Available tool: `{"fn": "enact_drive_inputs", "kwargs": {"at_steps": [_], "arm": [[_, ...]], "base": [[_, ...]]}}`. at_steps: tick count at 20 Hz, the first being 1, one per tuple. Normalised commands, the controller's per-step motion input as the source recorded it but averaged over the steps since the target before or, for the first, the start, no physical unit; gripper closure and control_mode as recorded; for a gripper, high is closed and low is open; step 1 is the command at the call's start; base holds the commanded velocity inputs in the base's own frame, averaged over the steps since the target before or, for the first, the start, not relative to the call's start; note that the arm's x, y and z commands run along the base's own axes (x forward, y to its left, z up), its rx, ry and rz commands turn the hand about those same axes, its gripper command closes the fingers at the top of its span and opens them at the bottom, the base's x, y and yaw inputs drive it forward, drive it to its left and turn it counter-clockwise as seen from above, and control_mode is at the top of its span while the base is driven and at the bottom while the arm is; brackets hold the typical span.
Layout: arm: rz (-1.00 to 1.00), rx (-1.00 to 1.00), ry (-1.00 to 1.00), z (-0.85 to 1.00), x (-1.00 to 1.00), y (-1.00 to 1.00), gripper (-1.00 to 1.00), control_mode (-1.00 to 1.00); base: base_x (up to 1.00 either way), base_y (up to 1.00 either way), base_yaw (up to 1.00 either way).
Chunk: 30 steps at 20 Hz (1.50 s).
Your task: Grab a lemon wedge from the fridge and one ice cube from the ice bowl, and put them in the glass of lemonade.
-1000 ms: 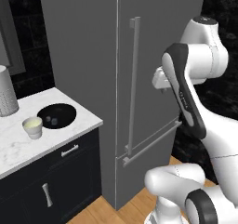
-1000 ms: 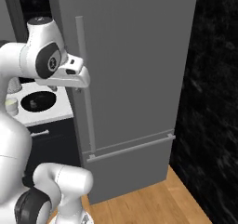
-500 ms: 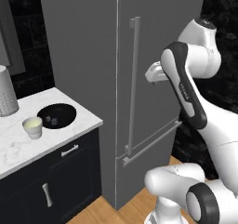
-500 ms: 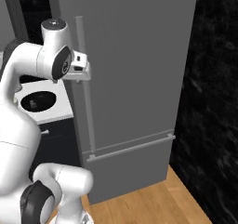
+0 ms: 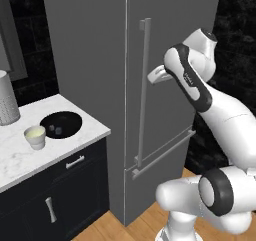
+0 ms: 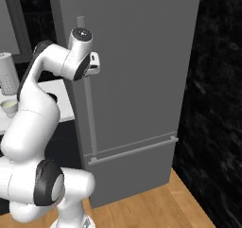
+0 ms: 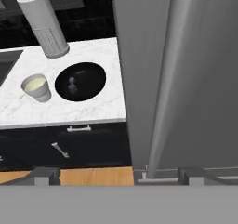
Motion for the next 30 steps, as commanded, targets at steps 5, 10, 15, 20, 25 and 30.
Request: {"fn": "enact_drive_inputs", "kwargs": {"at_steps": [5, 10, 15, 20, 25, 30], "arm": [[0.11, -0.01, 0.0, -0.25, 0.72, 0.0, -1.0, -1.0], [0.07, 0.0, 0.0, -0.31, 0.96, 0.0, -1.0, -1.0], [0.0, -0.03, 0.05, -0.07, 0.79, 0.0, -1.0, -1.0], [0.0, -0.01, 0.05, -0.01, 0.28, 0.11, -1.0, -1.0], [0.0, 0.04, -0.05, -0.24, -0.02, 0.03, -1.0, -1.0], [0.0, 0.07, -0.14, -0.08, -0.09, 0.0, -1.0, -1.0]], "base": [[0.0, 0.0, 0.0], [0.0, 0.0, 0.0], [0.0, 0.0, 0.0], [0.0, 0.0, 0.0], [0.0, 0.0, 0.0], [0.0, 0.0, 0.0]]}}
